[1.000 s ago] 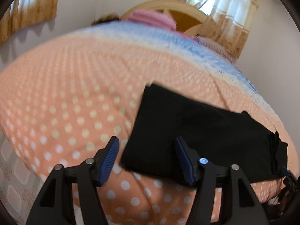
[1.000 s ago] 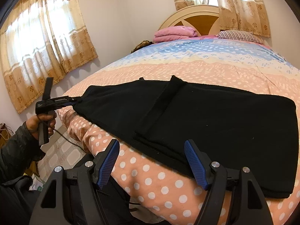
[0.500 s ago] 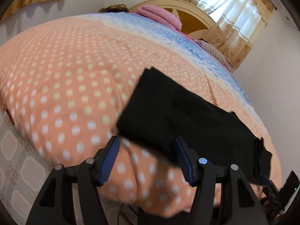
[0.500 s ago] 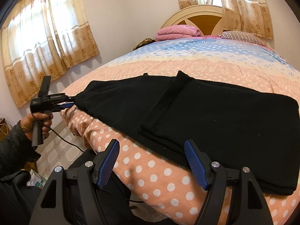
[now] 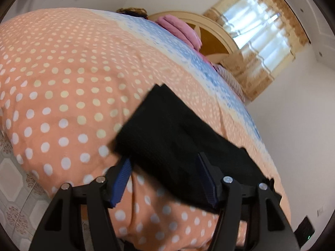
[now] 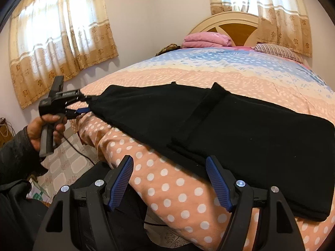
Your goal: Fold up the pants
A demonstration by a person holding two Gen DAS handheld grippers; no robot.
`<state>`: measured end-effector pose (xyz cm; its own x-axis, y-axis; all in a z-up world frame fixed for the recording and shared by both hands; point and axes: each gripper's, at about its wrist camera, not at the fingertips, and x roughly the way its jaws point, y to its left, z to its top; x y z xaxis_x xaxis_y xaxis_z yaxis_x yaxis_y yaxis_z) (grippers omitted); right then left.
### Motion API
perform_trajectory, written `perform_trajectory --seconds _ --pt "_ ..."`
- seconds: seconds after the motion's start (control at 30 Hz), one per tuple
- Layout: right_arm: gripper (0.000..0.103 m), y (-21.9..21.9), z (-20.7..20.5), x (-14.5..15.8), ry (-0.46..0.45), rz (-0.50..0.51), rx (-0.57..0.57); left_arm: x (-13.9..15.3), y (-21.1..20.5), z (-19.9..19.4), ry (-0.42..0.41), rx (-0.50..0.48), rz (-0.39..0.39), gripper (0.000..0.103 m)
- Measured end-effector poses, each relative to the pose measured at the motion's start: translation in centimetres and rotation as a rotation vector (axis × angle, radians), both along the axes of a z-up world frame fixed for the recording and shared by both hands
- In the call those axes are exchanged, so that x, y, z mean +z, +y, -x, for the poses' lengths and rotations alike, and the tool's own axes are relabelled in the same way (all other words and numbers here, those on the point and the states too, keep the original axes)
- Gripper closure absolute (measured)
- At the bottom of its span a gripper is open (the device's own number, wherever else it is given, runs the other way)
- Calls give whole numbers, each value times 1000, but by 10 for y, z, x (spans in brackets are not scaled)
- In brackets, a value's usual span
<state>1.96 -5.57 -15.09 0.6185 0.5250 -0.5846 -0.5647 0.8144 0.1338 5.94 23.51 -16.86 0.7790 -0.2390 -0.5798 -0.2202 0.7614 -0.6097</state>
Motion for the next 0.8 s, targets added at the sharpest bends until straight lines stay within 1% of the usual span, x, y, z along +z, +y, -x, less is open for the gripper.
perform_trajectory --seconds 0.07,0.1,0.13,0.17,0.2,0.23,0.27,0.3,0.33,0.4,0.53,0.67,0.8 --pt "30 1 1 0 -3 2 5 -1 3 3 -15 28 26 39" --pt "30 1 1 0 -3 0 7 -3 3 3 -24 35 30 40" --pt "30 1 1 -1 -1 0 7 -4 4 3 -34 39 28 45" --pt "30 1 1 -1 0 0 6 -5 4 3 -35 48 18 51" --pt "30 1 1 -1 0 0 4 -6 5 3 -32 56 8 70" --pt "30 1 0 -1 0 -2 2 -9 8 3 -26 57 10 78" --pt "30 0 0 -1 0 -5 0 -12 12 6 -27 54 37 79" --pt "30 -1 0 -1 0 -7 -2 -14 16 9 -36 55 66 82" --pt "30 -1 0 -1 2 -10 -4 -14 17 10 -39 52 76 84" --pt "30 -2 -1 -1 5 -13 -6 -10 16 11 -41 50 56 86" --pt "30 -4 -3 1 0 -20 -14 5 9 15 -72 57 35 88" --pt "30 -6 -4 1 2 -30 -24 31 -2 16 -137 40 -10 88" --pt "30 -11 -6 5 -3 -34 -37 68 -23 17 -234 -13 -76 88"
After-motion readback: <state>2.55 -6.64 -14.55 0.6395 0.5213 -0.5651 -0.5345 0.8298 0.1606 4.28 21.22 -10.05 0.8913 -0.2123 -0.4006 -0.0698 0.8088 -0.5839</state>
